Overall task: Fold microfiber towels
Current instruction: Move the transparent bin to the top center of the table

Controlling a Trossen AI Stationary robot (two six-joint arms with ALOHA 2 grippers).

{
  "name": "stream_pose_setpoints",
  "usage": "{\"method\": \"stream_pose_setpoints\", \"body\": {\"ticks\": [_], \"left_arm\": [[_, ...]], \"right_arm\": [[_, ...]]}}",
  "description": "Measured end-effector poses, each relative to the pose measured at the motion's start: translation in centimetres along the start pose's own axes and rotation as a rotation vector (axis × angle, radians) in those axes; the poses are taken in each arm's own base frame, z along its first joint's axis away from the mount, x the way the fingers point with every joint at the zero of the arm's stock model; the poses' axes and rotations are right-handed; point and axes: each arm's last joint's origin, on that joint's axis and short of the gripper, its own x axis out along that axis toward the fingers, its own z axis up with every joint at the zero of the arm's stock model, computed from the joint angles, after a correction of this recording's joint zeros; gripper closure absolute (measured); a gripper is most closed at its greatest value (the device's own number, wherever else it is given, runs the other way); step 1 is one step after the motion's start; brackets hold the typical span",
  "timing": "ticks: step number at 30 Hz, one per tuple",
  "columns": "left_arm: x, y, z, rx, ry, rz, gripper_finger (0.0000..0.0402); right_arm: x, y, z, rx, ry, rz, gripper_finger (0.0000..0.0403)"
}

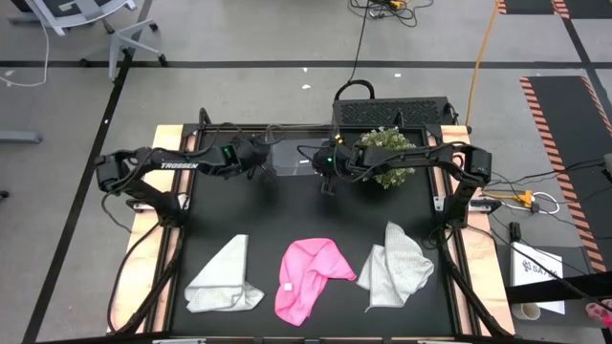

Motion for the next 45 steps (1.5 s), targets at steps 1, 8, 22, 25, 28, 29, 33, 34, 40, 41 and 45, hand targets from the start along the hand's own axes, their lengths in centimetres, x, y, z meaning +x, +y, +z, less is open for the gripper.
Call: {"method": "stream_pose_setpoints", "body": {"ticks": [1,8,22,25,28,29,33,34,40,41,45], "left_arm": [[-0.4,-0.3,0.0,-0.015,-0.005,-0.039,0.0397],[-2.0,-4.0,-0.5,0.054,-0.024,-0.214,0.0389],[-4.5,-7.3,-2.0,0.004,0.034,-0.365,0.0399],[-5.0,-9.4,-1.4,-0.008,-0.075,-0.459,0.0393],[-4.9,-11.0,-1.7,0.020,-0.114,-0.499,0.0393],[-4.8,-11.5,-1.6,0.017,-0.135,-0.516,0.0396],[-3.6,-12.7,-2.3,0.047,-0.121,-0.509,0.0395],[-3.0,-12.7,-2.6,0.052,-0.111,-0.481,0.0393],[-0.4,-11.8,-2.9,0.028,-0.108,-0.262,0.0392],[-0.1,-11.5,-2.6,0.009,-0.125,-0.242,0.0396],[0.7,-10.0,-1.5,-0.044,-0.160,-0.188,0.0395]], "right_arm": [[0.0,0.0,0.0,-0.001,0.005,0.001,0.0403],[0.0,0.0,-0.1,-0.005,0.008,0.002,0.0403],[0.0,-0.3,-0.2,-0.046,0.011,-0.004,0.0403],[0.1,-0.7,-0.2,-0.041,0.014,-0.011,0.0403],[0.2,-1.0,-0.3,-0.034,0.014,-0.016,0.0403],[0.2,-1.1,-0.3,-0.032,0.013,-0.019,0.0403],[0.2,-1.1,-0.3,-0.024,0.013,-0.019,0.0403],[0.2,-1.1,-0.3,-0.024,0.013,-0.018,0.0403],[0.1,-0.6,-0.2,-0.033,0.013,-0.008,0.0403],[0.1,-0.6,-0.2,-0.035,0.013,-0.007,0.0403],[-0.5,-0.2,0.1,-0.043,-0.003,-0.001,0.0403]]}}
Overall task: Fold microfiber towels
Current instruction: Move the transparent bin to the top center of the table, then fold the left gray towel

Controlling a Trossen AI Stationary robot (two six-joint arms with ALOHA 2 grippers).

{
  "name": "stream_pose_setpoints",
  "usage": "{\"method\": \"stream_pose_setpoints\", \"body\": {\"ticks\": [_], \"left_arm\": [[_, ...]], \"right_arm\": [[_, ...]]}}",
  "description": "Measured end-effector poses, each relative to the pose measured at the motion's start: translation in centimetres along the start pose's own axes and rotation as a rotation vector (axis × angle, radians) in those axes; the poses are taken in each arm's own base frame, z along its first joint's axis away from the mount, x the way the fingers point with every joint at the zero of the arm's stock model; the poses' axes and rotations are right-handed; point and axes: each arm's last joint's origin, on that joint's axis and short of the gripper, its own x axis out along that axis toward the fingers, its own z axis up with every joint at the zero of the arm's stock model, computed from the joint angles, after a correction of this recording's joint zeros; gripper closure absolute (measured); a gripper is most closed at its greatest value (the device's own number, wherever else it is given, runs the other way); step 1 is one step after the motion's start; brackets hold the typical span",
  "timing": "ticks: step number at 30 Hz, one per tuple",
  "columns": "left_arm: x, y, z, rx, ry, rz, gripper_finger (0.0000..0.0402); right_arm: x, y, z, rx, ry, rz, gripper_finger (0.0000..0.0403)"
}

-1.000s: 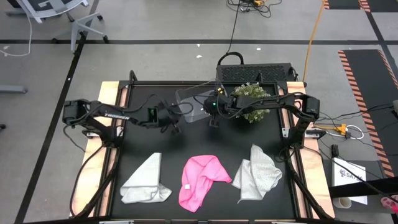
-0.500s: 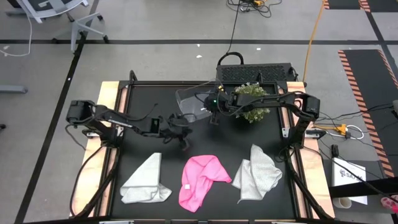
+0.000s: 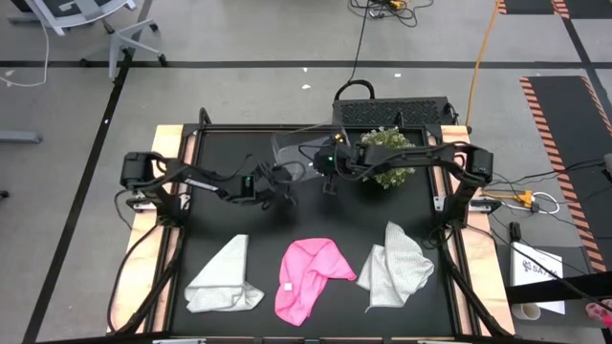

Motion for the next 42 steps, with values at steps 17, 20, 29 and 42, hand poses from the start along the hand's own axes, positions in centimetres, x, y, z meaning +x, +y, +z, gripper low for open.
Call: {"method": "stream_pose_setpoints", "body": {"ticks": [17,20,29,42], "left_arm": [[1.2,4.4,1.5,-0.013,0.000,0.102,0.0383],[-0.1,4.1,1.5,-0.018,0.041,0.031,0.0394],[-9.9,3.6,2.5,-0.043,0.181,0.018,0.0390],[-19.0,-0.7,-2.2,-0.094,0.359,-0.224,0.0398]], "right_arm": [[-5.7,-0.1,1.1,0.015,-0.076,0.006,0.0403],[-6.3,0.4,0.8,0.004,-0.045,0.024,0.0403],[-9.4,1.9,0.9,0.002,-0.063,0.091,0.0403],[-10.0,2.2,1.0,0.010,-0.078,0.095,0.0403]]}}
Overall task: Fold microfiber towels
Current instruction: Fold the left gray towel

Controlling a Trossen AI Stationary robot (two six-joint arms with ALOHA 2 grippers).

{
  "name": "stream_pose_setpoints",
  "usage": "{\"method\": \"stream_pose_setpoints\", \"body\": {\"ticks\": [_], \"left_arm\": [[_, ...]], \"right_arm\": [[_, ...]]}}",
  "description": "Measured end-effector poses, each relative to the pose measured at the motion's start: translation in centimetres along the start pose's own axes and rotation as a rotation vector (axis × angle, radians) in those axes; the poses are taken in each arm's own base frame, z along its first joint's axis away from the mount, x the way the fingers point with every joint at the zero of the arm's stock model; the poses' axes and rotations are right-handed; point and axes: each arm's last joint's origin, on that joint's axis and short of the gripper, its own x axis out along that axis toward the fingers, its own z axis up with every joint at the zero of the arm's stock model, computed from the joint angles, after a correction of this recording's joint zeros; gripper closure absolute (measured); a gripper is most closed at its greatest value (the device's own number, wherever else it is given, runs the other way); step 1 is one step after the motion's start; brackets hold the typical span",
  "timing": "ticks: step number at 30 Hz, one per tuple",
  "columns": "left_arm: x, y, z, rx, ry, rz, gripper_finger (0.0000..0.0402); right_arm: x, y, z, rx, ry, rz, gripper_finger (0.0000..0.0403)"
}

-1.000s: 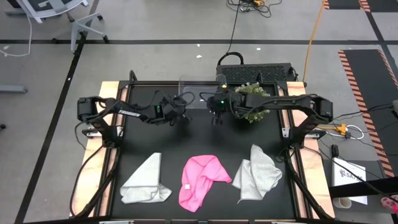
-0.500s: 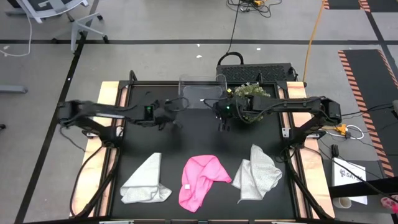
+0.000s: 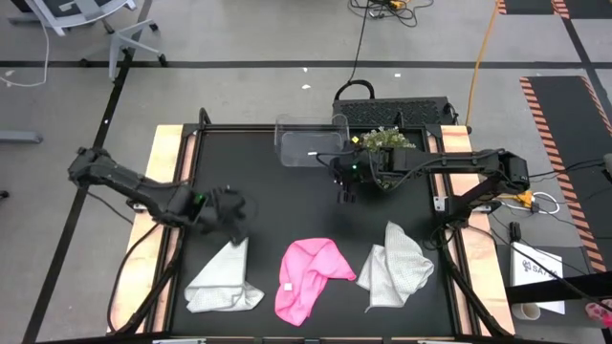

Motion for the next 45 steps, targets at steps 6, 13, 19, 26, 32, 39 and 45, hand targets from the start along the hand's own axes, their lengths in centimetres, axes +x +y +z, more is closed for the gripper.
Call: {"method": "stream_pose_setpoints", "body": {"ticks": [6,13,19,26,32,39,45], "left_arm": [[0.3,-2.6,-3.5,0.200,0.177,-0.068,0.0392],[2.3,-4.8,-6.5,0.379,0.443,-0.149,0.0385],[4.0,-7.4,-6.9,0.459,0.418,-0.328,0.0334],[4.7,-8.6,-6.8,0.546,0.372,-0.435,0.0258],[4.7,-8.5,-7.3,0.752,0.314,-0.403,0.0227],[5.8,-9.0,-8.0,0.931,0.292,-0.416,0.0224],[7.3,-9.1,-8.8,0.970,0.341,-0.374,0.0224]], "right_arm": [[0.0,0.0,0.0,-0.001,0.000,0.000,0.0403],[0.0,0.0,0.0,-0.003,0.000,0.000,0.0403],[0.0,0.0,0.0,0.006,0.000,0.000,0.0403],[0.0,0.0,0.0,0.007,0.004,0.000,0.0403],[0.0,0.0,-0.1,0.006,0.007,0.001,0.0403],[0.0,0.0,-0.1,0.006,0.013,0.001,0.0403],[0.0,0.0,-0.2,0.016,0.017,0.002,0.0403]]}}
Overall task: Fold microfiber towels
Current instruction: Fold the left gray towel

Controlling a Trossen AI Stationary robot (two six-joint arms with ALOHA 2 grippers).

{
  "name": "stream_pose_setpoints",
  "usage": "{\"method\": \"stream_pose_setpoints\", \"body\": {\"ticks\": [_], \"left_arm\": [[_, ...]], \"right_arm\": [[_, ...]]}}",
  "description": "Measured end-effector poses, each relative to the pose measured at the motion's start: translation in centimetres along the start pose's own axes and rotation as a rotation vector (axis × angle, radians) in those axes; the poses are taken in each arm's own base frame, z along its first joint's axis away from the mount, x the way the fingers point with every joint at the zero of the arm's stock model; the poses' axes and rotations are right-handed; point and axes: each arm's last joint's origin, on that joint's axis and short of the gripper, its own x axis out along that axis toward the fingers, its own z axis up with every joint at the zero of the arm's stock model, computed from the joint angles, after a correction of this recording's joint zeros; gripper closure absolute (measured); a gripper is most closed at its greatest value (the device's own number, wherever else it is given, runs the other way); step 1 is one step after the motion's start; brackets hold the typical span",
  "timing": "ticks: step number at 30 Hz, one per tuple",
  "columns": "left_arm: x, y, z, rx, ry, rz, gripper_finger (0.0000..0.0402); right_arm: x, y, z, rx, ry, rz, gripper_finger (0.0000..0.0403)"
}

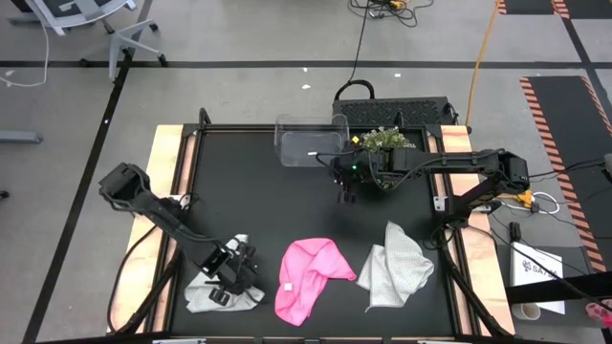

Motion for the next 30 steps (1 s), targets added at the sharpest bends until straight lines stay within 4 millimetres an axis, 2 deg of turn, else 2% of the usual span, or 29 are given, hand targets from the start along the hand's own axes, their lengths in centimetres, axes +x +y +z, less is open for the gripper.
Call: {"method": "stream_pose_setpoints", "body": {"ticks": [6,9,12,16,17,22,30], "left_arm": [[0.8,0.1,0.0,-0.016,0.015,0.004,0.0225],[0.8,0.1,0.1,-0.039,0.003,0.017,0.0240],[0.7,0.2,0.2,-0.094,-0.005,0.037,0.0287],[0.6,0.9,0.4,-0.192,-0.009,0.032,0.0377],[0.4,1.1,0.4,-0.210,-0.012,0.034,0.0387],[-1.4,2.2,0.3,-0.264,-0.056,0.101,0.0385],[-6.8,4.7,-0.7,-0.394,-0.201,0.276,0.0394]], "right_arm": [[0.0,0.0,-0.1,0.013,0.014,0.002,0.0403],[0.0,0.0,-0.1,0.017,0.013,0.002,0.0403],[0.0,0.0,-0.1,0.035,0.013,0.001,0.0403],[0.0,0.0,-0.1,0.039,0.013,0.001,0.0403],[0.0,0.0,-0.1,0.039,0.013,0.001,0.0403],[0.0,0.0,-0.1,0.040,0.013,0.001,0.0403],[0.0,0.1,-0.1,0.061,0.013,0.003,0.0403]]}}
